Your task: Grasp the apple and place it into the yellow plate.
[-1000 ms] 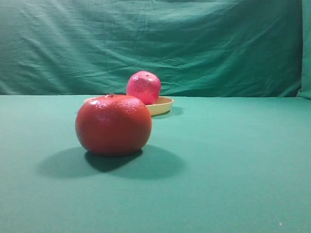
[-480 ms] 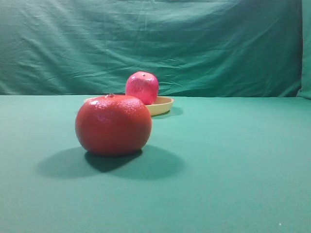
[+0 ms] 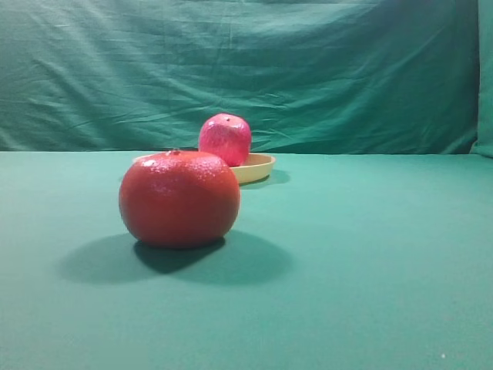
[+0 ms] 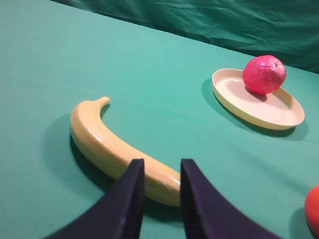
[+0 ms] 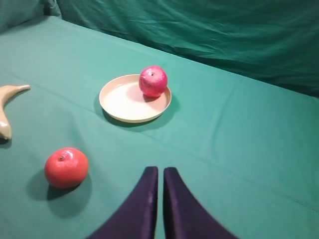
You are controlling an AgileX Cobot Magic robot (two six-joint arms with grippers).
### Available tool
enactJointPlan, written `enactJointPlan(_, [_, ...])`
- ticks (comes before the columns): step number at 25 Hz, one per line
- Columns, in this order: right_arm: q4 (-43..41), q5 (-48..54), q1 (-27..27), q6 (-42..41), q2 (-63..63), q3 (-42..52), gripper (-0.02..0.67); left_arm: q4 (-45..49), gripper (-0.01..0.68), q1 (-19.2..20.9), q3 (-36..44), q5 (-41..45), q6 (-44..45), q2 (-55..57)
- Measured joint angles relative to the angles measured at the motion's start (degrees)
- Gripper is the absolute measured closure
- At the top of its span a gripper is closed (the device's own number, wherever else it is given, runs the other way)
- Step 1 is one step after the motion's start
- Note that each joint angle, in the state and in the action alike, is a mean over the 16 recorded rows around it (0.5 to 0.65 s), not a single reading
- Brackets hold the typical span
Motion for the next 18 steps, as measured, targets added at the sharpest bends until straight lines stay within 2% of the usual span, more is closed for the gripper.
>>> enactJointPlan(7, [-0.67, -7.21, -5.42, 0.00, -4.35, 8.46, 0.649, 0.00, 0.516, 0.00, 0.00, 0.00, 0.00, 0.00])
enactJointPlan(18, [-0.72, -20.55, -14.93, -0.04, -18.42, 28.64, 0.649, 0.00, 0.516, 0.00, 0.00, 0.00, 0.00, 0.00])
